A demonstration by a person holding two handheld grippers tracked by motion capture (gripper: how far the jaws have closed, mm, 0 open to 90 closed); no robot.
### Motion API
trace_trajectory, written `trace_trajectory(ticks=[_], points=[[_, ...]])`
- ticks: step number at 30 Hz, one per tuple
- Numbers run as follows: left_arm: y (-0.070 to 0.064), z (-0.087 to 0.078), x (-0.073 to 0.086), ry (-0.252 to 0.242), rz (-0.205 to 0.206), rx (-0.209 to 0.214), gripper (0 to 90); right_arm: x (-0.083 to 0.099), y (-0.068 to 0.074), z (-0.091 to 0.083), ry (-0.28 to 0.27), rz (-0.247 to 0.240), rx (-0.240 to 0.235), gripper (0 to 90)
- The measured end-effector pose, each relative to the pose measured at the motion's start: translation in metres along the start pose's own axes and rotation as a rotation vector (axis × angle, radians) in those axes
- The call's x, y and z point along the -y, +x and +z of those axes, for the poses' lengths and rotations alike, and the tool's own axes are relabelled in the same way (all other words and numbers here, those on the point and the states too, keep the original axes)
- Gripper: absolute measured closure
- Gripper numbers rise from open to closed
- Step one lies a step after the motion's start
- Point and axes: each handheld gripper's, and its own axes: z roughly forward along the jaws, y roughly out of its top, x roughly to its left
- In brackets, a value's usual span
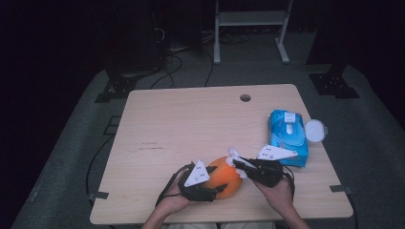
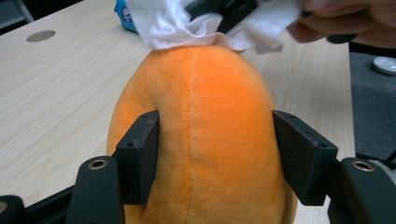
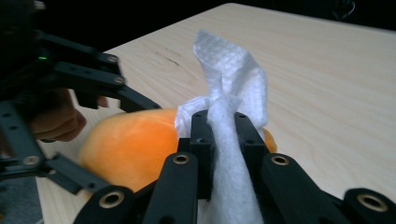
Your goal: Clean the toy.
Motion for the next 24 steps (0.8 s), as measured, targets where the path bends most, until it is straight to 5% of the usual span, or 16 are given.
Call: trace_trajectory(ticks=[3, 7, 11, 14, 20, 24], points=[[0.000, 0.000, 0.000, -0.003, 0.002, 0.010, 36.1, 0.001, -0.007, -0.004, 0.001, 0.026, 0.027, 80.2], [0.001, -0.001, 0.000, -0.009, -0.017, 0.023, 34.2, -0.004, 0.006, -0.004, 0.002, -0.027, 0.008, 80.2], [0.013, -0.009, -0.004, -0.053, -0.150, 0.028, 21.2, 0.002, -0.001, 0.000, 0.022, -0.006, -0.012, 80.3], [0.018, -0.005, 0.002, -0.027, -0.191, 0.023, 16.7, 0.001, -0.003, -0.003, 0.020, 0.003, -0.021, 80.2], [0.013, -0.004, 0.001, -0.014, -0.134, 0.017, 29.8, 0.004, -0.017, -0.006, 0.024, 0.031, 0.015, 80.3], [0.012, -0.005, 0.003, -0.008, -0.116, 0.026, 31.1, 0.001, -0.010, -0.010, 0.011, 0.036, 0.005, 80.2]])
